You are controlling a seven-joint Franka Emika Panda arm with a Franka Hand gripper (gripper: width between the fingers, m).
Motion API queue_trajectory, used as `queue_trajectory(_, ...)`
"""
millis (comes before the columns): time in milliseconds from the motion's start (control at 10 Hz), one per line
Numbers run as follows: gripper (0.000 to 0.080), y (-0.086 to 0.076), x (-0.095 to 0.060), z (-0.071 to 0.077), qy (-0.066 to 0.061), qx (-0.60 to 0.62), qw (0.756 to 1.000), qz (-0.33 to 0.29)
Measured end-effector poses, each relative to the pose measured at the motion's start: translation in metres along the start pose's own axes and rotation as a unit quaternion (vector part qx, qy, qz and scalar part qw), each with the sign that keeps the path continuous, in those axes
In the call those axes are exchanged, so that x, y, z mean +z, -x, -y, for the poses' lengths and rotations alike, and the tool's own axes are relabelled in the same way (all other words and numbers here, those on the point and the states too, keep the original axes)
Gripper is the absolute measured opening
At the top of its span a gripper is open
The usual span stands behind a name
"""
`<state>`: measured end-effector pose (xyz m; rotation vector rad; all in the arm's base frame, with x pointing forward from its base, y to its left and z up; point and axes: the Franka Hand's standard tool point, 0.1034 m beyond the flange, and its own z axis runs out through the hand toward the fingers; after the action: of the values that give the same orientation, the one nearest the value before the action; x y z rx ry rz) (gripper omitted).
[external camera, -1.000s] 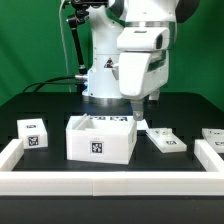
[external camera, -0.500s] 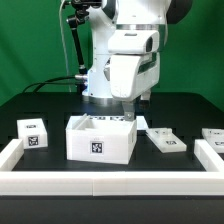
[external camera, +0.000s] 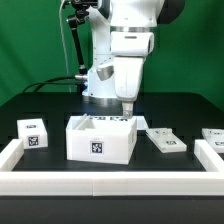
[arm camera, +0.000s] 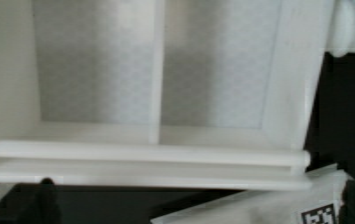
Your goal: Assemble cabinet
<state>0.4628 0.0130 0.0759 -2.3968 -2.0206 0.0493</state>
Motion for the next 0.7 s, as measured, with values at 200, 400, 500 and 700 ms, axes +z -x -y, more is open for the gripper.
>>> queue_trajectory(200,0.0798,0.008,0.003,0.002,-0.005,0.017,1.000,-0.001)
queue_trajectory(400,0.0798,0.009,0.003,0.003,-0.006,0.018,1.000,-0.001)
queue_trajectory(500,0.0798,0.011,0.008,0.011,-0.013,0.030,0.999,0.000)
queue_trajectory(700,0.0798,0.014,0.018,0.030,-0.016,0.029,0.999,-0.002)
